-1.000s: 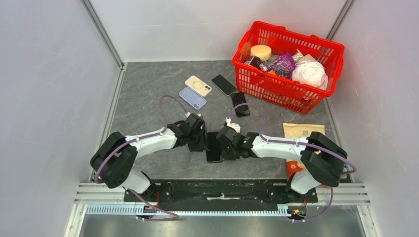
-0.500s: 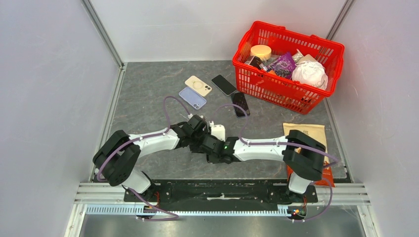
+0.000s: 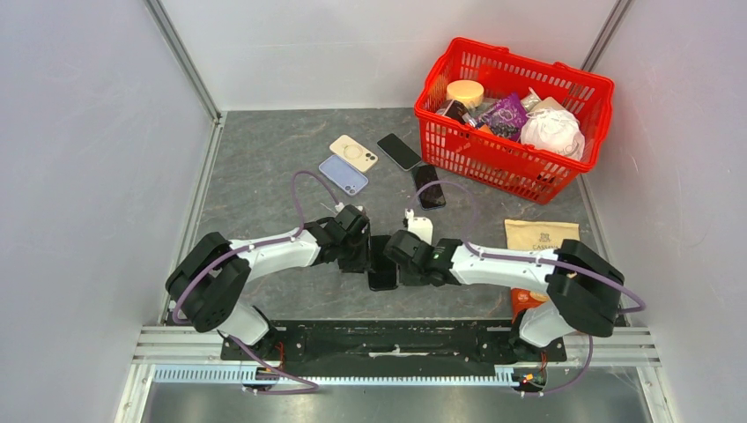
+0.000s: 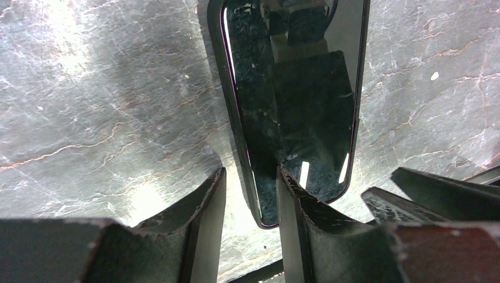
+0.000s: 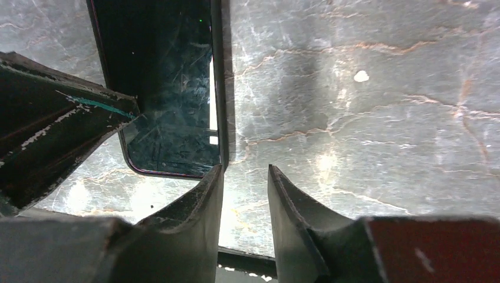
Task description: Put the phone into the phone case
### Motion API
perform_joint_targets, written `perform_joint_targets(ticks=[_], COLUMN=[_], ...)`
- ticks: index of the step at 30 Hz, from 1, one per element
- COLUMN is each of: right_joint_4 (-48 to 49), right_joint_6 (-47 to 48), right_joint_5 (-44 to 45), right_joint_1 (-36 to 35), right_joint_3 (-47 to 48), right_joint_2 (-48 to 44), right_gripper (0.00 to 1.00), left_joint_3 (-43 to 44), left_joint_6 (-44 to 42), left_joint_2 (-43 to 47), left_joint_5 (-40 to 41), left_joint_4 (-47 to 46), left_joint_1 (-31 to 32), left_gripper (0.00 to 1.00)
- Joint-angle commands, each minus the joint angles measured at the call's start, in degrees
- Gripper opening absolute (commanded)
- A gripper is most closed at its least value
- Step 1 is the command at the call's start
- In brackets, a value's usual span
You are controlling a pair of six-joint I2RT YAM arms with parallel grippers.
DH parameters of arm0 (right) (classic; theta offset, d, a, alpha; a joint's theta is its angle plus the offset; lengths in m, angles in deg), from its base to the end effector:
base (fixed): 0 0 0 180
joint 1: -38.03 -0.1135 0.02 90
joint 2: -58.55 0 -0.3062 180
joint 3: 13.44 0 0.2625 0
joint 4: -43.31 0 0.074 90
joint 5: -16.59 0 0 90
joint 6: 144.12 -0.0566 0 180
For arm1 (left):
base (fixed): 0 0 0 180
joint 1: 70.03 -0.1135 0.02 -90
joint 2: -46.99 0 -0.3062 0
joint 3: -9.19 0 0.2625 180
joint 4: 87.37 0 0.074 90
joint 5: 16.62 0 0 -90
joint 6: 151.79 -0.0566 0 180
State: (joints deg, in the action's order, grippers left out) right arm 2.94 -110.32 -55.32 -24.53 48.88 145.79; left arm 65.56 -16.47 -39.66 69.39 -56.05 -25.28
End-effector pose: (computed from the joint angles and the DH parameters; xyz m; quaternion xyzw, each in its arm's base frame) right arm 0.1523 0.2553 0.1926 -0.0199 0.9651 0.1036 0.2398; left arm 0.2038 -0.2076 0.1721 0.0037 0.9689 -0.1973 0.1494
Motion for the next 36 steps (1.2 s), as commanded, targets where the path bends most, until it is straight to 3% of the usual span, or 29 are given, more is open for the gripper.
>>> perform_joint_targets(ticks=[1, 9, 14, 17, 22, 25, 29, 31, 36], right_joint_4=[1.23, 9.53, 9.09, 6.54, 5.72, 6.16, 6.57, 6.01, 3.0], right_joint_6=[2.79, 3.3, 2.98, 2.59, -0.27, -1.68, -1.71, -0.64, 2.6], right_joint_5=[-3.34, -10.33, -9.44, -6.54, -5.48, -6.45, -5.67, -5.49, -3.88], right_joint_1=[2.98, 5.31, 4.39, 2.38, -1.72, -3.28, -1.66, 0.67, 5.59], right_joint_3=[-1.64, -2.49, -0.77, 0.83, 2.75, 3.86, 1.26, -0.39, -2.31], right_joint_2=[-3.18, 2.33, 6.52, 9.29, 15.55, 18.1, 12.23, 6.97, -8.51], right_gripper=[0.42, 0.47, 0.43, 0.33, 0.09, 0.05, 0.18, 0.3, 0.62], left_joint_3=[1.4, 1.89, 2.11, 2.12, 1.68, 1.49, 2.33, 3.25, 6.29], left_joint_6=[-0.78, -0.94, -0.94, -0.81, 0.36, 0.99, 0.79, 0.17, -0.58], left_joint_2=[-0.51, -1.57, -2.22, -2.83, -4.54, -5.11, -3.6, -1.97, 1.97], left_joint_5=[2.6, 2.66, 2.84, 3.09, 2.88, 3.2, 5.92, 7.69, 11.98], left_joint_4=[1.54, 1.49, 1.49, 1.18, -0.54, -1.23, 0.67, 2.43, 5.59], left_joint_1=[0.21, 0.24, 0.26, 0.29, 0.25, 0.25, 0.23, 0.16, 0.14], left_gripper=[0.43, 0.43, 0.42, 0.41, 0.37, 0.36, 0.36, 0.41, 0.68])
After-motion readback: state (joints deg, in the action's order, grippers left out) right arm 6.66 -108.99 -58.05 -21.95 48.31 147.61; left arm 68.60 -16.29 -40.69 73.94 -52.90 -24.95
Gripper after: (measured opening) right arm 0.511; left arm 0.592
